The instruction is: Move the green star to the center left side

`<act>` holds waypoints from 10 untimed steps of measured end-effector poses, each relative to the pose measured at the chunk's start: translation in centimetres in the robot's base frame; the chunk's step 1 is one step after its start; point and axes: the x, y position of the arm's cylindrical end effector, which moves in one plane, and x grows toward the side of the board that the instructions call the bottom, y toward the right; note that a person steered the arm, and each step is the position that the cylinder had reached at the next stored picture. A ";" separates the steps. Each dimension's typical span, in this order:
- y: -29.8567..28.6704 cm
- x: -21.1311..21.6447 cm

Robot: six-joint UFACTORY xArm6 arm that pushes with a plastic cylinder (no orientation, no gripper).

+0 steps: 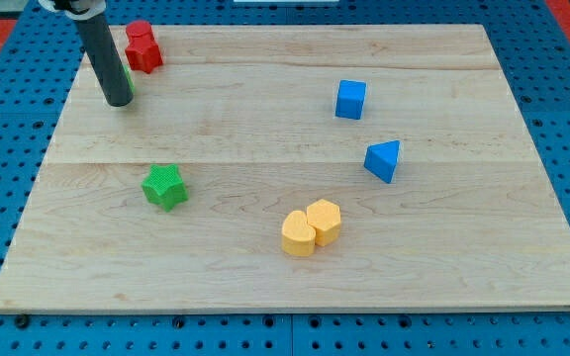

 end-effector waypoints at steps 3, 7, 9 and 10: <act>0.2 -4.1; 15.7 15.9; -0.8 8.3; 1.4 9.9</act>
